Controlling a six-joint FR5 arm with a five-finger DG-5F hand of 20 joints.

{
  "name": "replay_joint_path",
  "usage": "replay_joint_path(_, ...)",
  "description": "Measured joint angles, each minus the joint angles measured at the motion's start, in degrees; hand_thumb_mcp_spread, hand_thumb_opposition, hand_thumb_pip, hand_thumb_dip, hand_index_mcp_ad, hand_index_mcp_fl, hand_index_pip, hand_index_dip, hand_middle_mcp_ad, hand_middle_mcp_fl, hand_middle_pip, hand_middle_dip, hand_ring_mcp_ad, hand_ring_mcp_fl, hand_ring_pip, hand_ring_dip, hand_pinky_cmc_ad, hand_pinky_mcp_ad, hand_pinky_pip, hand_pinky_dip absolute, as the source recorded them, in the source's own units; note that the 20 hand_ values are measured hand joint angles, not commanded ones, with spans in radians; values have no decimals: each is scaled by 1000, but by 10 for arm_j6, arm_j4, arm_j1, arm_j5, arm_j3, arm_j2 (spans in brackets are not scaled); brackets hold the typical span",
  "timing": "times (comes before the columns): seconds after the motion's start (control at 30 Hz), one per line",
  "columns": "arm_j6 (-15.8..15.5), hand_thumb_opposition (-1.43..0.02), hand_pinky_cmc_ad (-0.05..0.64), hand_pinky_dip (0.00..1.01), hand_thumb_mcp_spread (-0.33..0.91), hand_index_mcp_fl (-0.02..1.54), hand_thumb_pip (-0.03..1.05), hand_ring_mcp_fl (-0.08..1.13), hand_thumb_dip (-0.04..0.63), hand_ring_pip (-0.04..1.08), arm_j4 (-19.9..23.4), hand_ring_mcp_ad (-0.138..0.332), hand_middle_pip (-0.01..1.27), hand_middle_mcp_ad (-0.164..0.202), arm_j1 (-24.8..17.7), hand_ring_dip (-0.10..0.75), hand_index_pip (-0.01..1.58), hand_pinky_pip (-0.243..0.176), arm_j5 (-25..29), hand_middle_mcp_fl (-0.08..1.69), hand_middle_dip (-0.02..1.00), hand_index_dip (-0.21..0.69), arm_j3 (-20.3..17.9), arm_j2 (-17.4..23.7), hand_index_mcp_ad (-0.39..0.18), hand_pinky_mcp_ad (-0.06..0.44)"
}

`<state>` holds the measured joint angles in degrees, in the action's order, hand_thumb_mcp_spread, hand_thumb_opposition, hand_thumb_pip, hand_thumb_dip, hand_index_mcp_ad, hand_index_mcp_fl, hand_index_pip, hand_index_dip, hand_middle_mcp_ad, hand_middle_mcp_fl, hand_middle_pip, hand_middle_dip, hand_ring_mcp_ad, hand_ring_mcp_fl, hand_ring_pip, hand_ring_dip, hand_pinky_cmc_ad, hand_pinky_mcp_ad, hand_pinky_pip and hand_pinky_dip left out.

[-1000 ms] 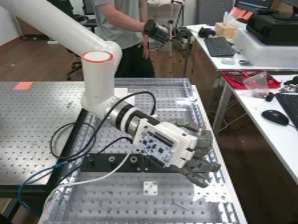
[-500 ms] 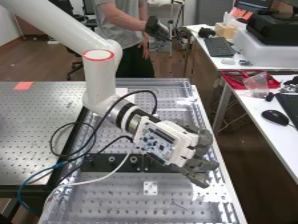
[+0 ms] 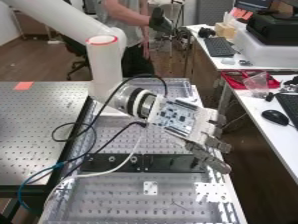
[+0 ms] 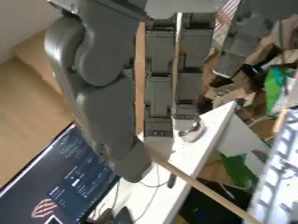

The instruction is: Grab the chopstick and place it in the clear container

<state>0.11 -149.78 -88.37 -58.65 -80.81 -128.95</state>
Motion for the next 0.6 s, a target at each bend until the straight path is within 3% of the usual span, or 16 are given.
replay_joint_path(0.27,-23,-1108,361,178,681,1070,517,768,281,87,-30,5,581,12,6,543,909,0,-19,1141,595,-10,31,5,-154,229)
replay_joint_path(0.33,-29,-1108,361,180,681,1070,517,768,281,87,-48,5,581,12,9,539,909,21,-25,1134,595,-10,46,8,-157,232)
replay_joint_path(0.6,-57,-1122,365,178,668,1101,517,785,281,87,-118,9,581,9,16,539,878,21,-37,1159,593,-10,98,14,-162,232)
